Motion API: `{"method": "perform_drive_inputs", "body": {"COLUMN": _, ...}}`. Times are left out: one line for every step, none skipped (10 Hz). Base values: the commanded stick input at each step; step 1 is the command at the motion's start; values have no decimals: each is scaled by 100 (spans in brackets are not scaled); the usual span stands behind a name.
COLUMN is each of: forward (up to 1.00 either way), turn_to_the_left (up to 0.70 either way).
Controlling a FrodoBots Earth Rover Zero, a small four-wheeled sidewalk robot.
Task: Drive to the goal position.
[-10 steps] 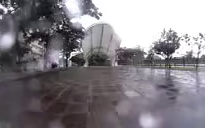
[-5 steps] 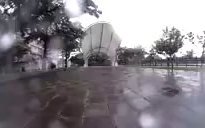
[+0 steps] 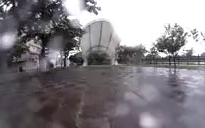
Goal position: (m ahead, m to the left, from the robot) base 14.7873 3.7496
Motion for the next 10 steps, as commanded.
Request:
{"method": "perform_drive_inputs", "body": {"forward": 100, "turn_to_the_left": 0}}
{"method": "perform_drive_inputs", "body": {"forward": 100, "turn_to_the_left": 0}}
{"method": "perform_drive_inputs", "body": {"forward": 100, "turn_to_the_left": 0}}
{"method": "perform_drive_inputs", "body": {"forward": 100, "turn_to_the_left": 0}}
{"method": "perform_drive_inputs", "body": {"forward": 100, "turn_to_the_left": 0}}
{"method": "perform_drive_inputs", "body": {"forward": 100, "turn_to_the_left": 0}}
{"method": "perform_drive_inputs", "body": {"forward": 100, "turn_to_the_left": 0}}
{"method": "perform_drive_inputs", "body": {"forward": 100, "turn_to_the_left": 0}}
{"method": "perform_drive_inputs", "body": {"forward": 100, "turn_to_the_left": 0}}
{"method": "perform_drive_inputs", "body": {"forward": 100, "turn_to_the_left": 0}}
